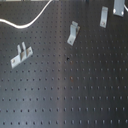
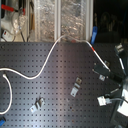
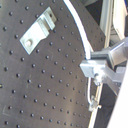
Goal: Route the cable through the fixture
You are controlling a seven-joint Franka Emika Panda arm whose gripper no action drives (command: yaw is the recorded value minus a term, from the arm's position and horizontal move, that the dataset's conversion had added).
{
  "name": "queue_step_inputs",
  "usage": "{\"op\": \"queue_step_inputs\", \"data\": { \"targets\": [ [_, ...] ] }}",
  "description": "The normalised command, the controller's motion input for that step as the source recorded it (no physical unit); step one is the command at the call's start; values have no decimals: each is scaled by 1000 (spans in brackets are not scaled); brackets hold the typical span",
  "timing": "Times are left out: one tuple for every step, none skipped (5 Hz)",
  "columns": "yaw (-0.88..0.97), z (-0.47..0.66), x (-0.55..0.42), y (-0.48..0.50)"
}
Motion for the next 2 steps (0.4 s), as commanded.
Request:
{"op": "queue_step_inputs", "data": {
  "targets": [
    [-80,98,-16,-50],
    [0,94,6,-5]
  ]
}}
